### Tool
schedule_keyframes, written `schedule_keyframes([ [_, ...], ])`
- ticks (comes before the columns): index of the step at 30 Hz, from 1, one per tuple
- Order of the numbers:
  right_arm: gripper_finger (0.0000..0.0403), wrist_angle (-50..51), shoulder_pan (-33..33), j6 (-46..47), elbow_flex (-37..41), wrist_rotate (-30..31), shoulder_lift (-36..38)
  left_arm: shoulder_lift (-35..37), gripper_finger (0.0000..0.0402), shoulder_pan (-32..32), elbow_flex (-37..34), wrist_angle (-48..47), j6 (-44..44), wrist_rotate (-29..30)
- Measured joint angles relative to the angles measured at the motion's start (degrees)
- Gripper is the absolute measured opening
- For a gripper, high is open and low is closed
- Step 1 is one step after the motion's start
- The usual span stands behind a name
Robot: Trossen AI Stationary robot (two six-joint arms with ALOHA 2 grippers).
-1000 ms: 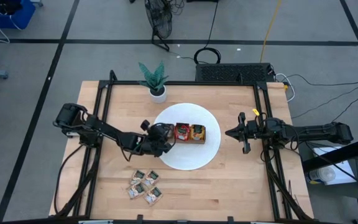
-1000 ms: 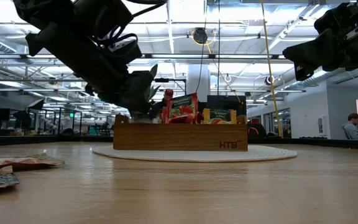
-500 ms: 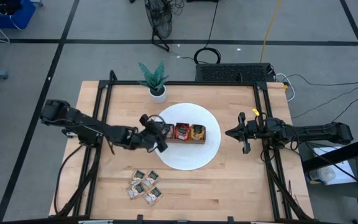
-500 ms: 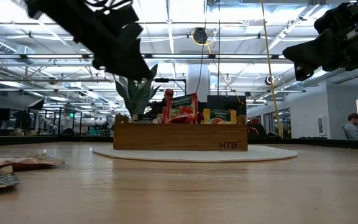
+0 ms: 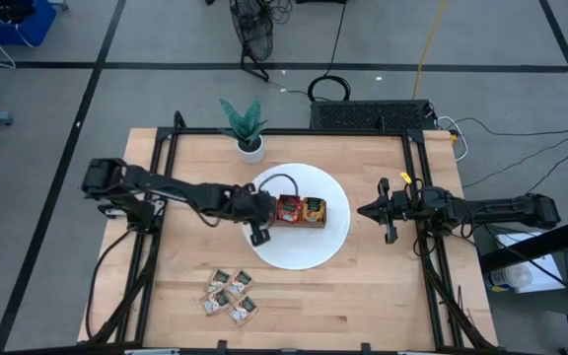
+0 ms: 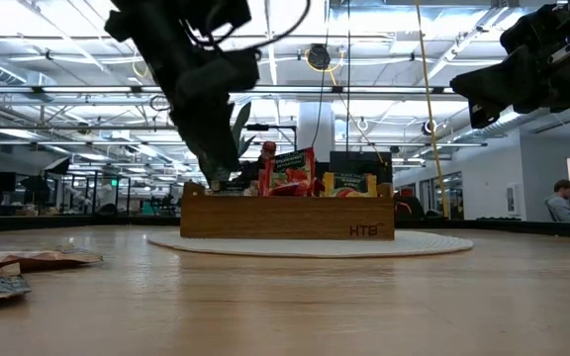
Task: Pick & Place Tea
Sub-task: Put the brown tea bag into the left section of the wooden organizer
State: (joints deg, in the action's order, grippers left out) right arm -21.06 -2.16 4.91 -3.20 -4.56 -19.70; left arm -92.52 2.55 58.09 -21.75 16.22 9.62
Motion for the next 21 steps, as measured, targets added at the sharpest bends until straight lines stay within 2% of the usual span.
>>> schedule_keyframes([
  [8, 0.0004, 0.29, 0.00, 0.00, 0.00, 0.00, 0.02, -5.70, 0.0002, -1.12, 1.59, -3.00, -0.72, 0.01],
  [21, 0.0004, 0.14, -0.01, 0.00, 0.00, 0.00, 0.04, -5.82, 0.0001, -3.41, 1.42, -3.70, -1.11, -0.13],
])
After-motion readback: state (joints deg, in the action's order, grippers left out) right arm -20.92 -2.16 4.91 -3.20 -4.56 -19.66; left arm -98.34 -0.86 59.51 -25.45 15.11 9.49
